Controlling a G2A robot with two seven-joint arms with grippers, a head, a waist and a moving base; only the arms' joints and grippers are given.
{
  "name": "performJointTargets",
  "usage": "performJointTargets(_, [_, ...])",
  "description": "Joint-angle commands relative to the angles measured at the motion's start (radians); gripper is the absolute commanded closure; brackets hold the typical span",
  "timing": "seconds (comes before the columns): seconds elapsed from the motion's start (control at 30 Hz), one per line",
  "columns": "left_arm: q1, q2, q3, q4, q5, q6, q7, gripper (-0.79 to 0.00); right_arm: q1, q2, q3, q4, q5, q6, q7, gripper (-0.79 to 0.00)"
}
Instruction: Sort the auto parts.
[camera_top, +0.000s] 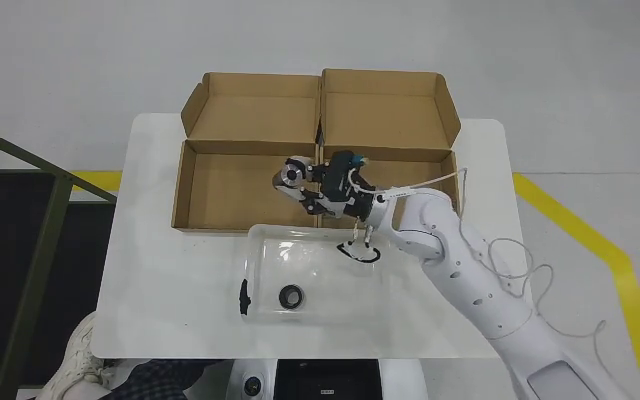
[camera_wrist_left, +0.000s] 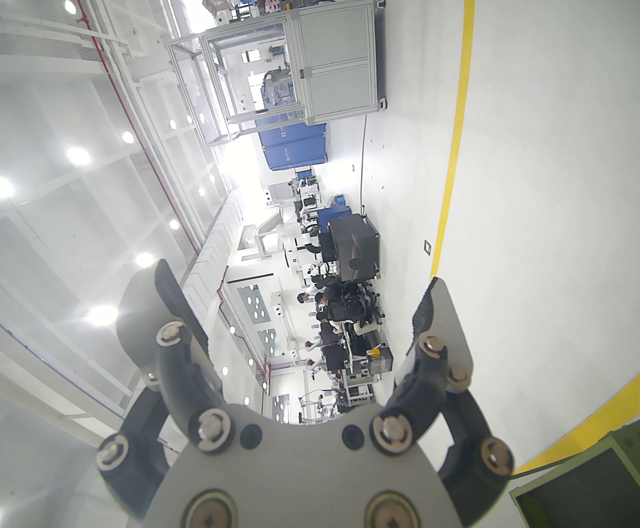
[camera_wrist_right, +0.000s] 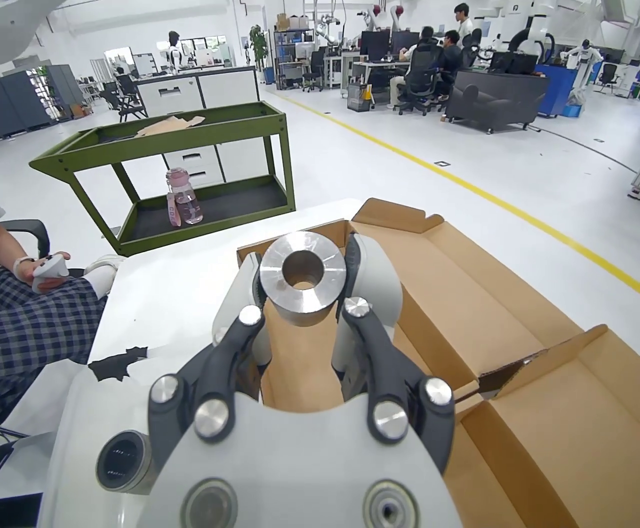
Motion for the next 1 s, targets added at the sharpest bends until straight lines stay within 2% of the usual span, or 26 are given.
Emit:
performJointTargets(0.0, [0.0, 0.0, 0.0, 0.0, 0.0, 0.0, 0.0, -0.785, 0.003, -0.004, -0.007, -0.004, -0.019, 0.033, 0.018, 0.0])
performJointTargets(0.23, [0.0, 0.0, 0.0, 0.0, 0.0, 0.0, 0.0, -0.785, 0.021, -0.021, -0.045, 0.004, -0.048, 0.095, 0.097, 0.0])
performJointTargets(0.97, [0.0, 0.0, 0.0, 0.0, 0.0, 0.0, 0.0, -0.785, 0.022, -0.022, -0.047, 0.005, -0.047, 0.095, 0.099, 0.0])
